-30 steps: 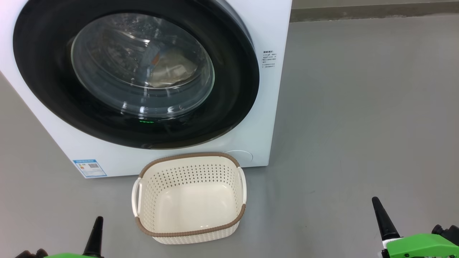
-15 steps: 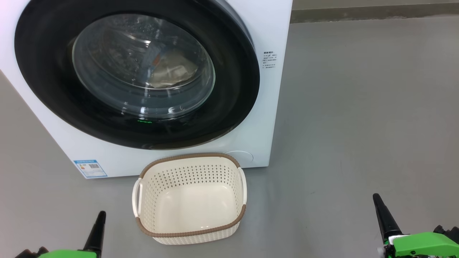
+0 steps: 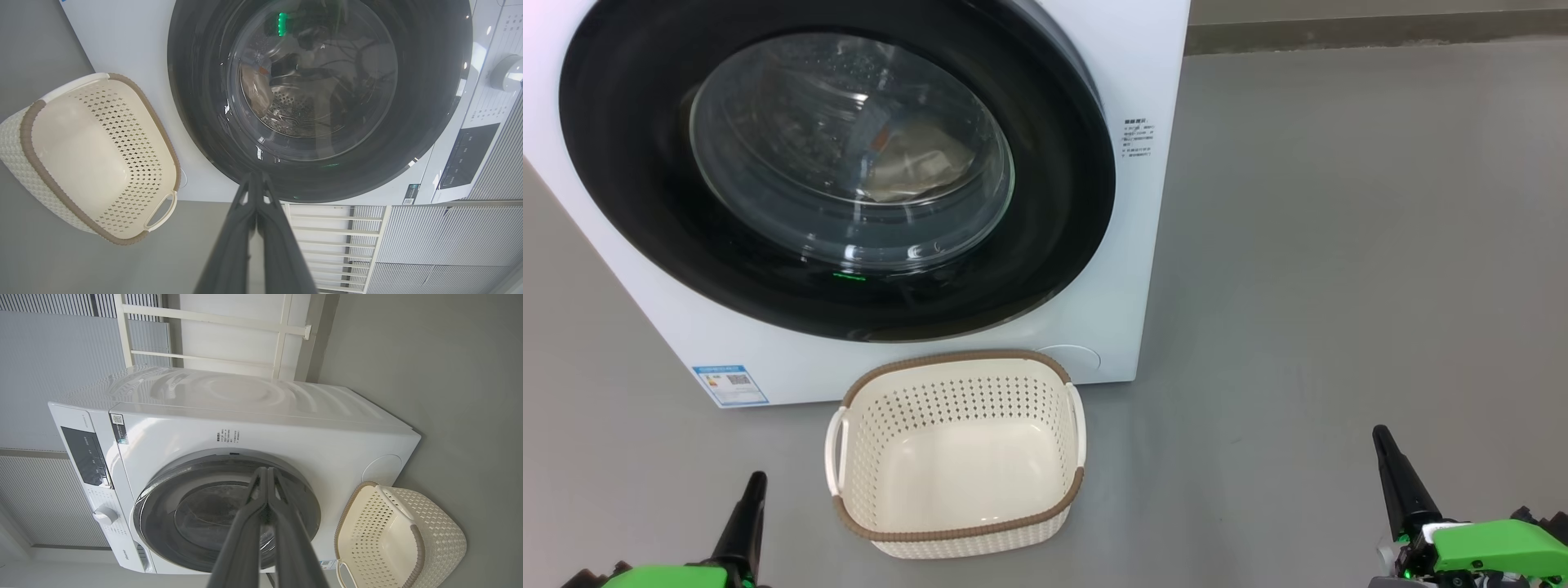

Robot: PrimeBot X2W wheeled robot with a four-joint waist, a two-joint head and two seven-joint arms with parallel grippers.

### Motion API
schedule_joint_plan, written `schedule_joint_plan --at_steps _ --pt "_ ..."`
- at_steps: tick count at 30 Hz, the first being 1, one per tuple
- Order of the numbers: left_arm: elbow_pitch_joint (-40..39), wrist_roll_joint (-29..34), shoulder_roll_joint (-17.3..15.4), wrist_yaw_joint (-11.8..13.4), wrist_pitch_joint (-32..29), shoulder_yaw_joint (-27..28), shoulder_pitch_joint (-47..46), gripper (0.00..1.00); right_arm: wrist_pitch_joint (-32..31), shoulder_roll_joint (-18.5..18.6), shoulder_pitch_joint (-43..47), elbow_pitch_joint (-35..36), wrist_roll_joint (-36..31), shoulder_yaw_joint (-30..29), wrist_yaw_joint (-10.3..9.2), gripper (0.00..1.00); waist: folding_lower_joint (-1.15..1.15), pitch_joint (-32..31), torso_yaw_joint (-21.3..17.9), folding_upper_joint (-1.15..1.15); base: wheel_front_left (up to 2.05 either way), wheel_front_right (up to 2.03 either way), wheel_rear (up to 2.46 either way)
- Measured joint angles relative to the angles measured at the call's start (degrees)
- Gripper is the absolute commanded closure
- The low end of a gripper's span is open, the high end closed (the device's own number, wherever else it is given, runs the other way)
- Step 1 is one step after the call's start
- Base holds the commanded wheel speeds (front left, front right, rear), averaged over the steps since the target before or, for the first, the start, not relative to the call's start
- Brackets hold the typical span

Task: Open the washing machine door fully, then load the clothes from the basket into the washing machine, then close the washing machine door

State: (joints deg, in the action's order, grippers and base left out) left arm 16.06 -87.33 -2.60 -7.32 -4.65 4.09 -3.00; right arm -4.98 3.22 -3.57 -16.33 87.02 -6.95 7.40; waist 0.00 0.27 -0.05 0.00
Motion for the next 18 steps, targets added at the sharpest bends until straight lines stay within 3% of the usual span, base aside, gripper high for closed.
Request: schedule_joint_plan --at_steps 8,18 --pt "-0.3 -4.3 0.4 0.0 -1.5 0.3 -0.8 1.0 -1.1 -0.5 0.0 0.5 3.9 -0.8 0.0 1.0 0.0 -0.1 0.1 0.0 0.0 0.0 0.0" --pt "-0.3 -4.4 0.4 0.0 -1.5 0.4 -0.8 1.0 -1.1 -0.5 0.0 0.5 4.9 -0.9 0.0 1.0 0.0 -0.1 0.1 0.0 0.0 0.0 0.0"
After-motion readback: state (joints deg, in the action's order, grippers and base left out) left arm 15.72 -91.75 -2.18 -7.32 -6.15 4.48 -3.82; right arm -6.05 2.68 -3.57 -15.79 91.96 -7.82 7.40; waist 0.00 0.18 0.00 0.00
